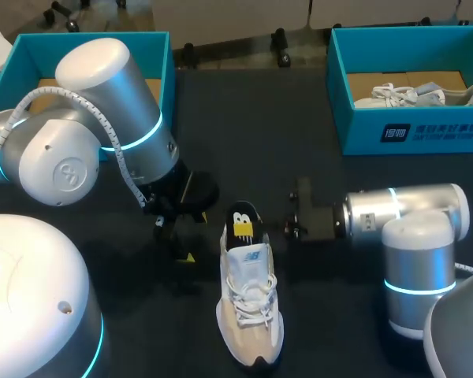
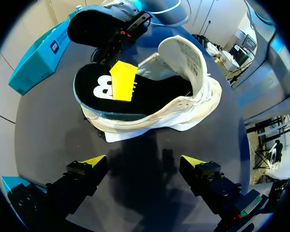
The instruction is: Take the shoe out of the shoebox, open the shoe tongue, remove and reinsert the insole, then place the shoe into the shoebox
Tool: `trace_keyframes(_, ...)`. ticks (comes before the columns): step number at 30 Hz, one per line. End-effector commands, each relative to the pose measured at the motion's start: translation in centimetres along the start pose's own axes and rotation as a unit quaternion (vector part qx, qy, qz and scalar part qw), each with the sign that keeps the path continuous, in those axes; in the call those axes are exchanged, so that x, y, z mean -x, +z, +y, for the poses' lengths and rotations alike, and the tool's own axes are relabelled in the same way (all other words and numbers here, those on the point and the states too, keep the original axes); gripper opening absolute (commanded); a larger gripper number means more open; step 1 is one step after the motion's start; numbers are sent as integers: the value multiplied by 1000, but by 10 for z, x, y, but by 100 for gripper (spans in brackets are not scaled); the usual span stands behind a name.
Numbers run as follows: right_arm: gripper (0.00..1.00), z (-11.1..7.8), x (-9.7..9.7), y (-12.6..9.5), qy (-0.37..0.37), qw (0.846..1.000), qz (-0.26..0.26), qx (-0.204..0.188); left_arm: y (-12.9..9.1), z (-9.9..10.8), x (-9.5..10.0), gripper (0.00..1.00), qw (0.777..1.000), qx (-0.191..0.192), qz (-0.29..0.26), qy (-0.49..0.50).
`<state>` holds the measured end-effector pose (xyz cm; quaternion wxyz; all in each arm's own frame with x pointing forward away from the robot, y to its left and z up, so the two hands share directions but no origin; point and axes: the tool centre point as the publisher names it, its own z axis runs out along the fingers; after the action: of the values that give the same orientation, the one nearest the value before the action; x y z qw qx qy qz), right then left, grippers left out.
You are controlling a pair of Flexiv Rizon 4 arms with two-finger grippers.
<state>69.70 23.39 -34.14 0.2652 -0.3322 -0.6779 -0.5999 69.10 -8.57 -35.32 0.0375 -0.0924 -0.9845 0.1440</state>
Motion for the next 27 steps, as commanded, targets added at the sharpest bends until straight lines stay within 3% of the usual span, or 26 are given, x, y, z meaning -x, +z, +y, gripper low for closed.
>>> trace_keyframes(1, 0, -9, 1, 5, 9, 1000, 2, -1, -1, 0, -1, 100, 1000, 2, -1, 0)
trace_keyframes(10, 0, -33, -4, 13, 49, 999, 0, -8, -1, 0, -1, 100, 1000, 2, -1, 0)
trace_keyframes(14, 0, -32, -9, 12, 40, 999, -5, -1, -1, 0, -1, 100, 1000, 2, -1, 0)
trace_keyframes(15, 5, -30, -11, 11, 33, 999, -8, -1, -1, 0, -1, 100, 1000, 2, -1, 0)
trace_keyframes(16, 22, -28, -13, 11, 29, 1000, -11, -2, -1, 0, -1, 100, 1000, 2, -1, 0)
trace_keyframes(18, 43, -22, -17, 11, 18, 1000, -16, -4, -1, 0, -1, 100, 1000, 2, -1, 0)
trace_keyframes(19, 48, -18, -18, 11, 14, 1000, -19, -7, -1, 0, -1, 100, 1000, 2, -1, 0)
trace_keyframes(27, 44, 0, -21, 8, -3, 999, -29, -18, -1, 0, -1, 100, 1000, 2, -1, 0)
